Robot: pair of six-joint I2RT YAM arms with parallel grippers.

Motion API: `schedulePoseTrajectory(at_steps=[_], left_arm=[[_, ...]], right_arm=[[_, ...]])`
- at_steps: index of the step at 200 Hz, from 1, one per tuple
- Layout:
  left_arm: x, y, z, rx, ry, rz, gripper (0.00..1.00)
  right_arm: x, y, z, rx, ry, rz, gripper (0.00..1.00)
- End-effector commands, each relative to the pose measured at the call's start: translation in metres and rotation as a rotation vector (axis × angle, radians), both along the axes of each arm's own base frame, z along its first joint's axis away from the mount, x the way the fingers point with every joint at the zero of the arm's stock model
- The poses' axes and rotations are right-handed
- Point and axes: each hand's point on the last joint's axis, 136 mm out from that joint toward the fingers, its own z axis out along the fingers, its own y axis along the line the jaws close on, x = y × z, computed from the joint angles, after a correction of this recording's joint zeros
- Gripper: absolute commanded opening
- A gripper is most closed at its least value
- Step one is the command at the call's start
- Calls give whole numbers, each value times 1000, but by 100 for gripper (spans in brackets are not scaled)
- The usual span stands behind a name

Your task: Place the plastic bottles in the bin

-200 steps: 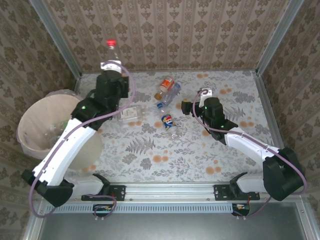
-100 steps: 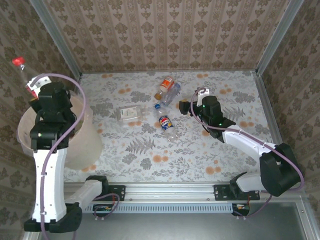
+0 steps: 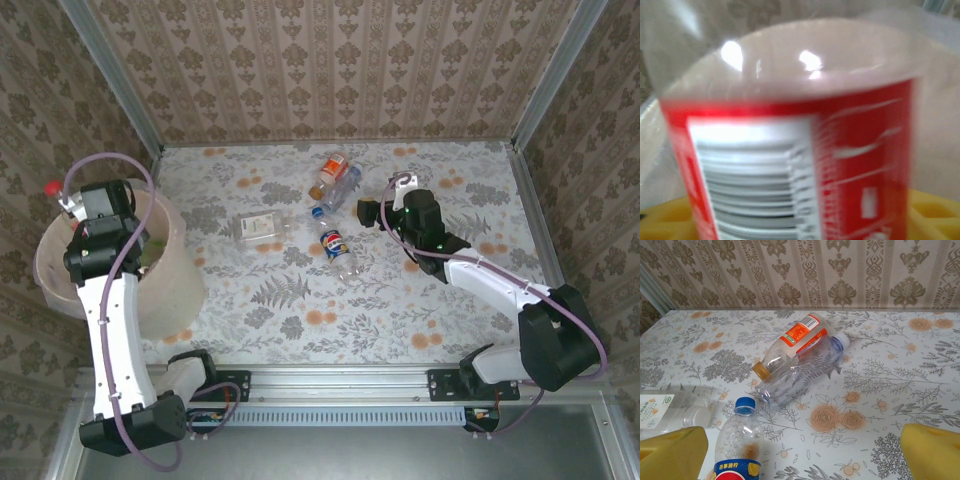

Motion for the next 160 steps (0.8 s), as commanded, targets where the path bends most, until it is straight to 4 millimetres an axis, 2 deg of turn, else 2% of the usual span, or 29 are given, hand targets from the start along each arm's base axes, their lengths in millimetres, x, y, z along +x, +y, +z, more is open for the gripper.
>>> schedulePoseTrajectory(at_steps=[1, 28, 59, 84, 102, 129, 160], left_arm=[[-5, -4, 12, -37, -63, 7, 94], [-2, -10, 24, -52, -103, -26, 95], [9, -16, 23, -81, -115, -66, 95], [21, -34, 25, -114, -138, -164, 96], [24, -39, 31, -77, -136, -180, 100], [39, -62, 41, -70, -155, -265, 100], [59, -99, 57, -5, -165, -389, 100]], right_arm=[[5, 9, 16, 16, -44, 28, 100], [6, 10, 14, 11, -38, 29, 100], [7, 11, 17, 25, -40, 32, 100], [8, 11, 17, 26, -36, 29, 100], [7, 11, 16, 30, -31, 28, 100], [5, 11, 15, 37, -26, 26, 100], [1, 8, 17, 38, -32, 23, 100]])
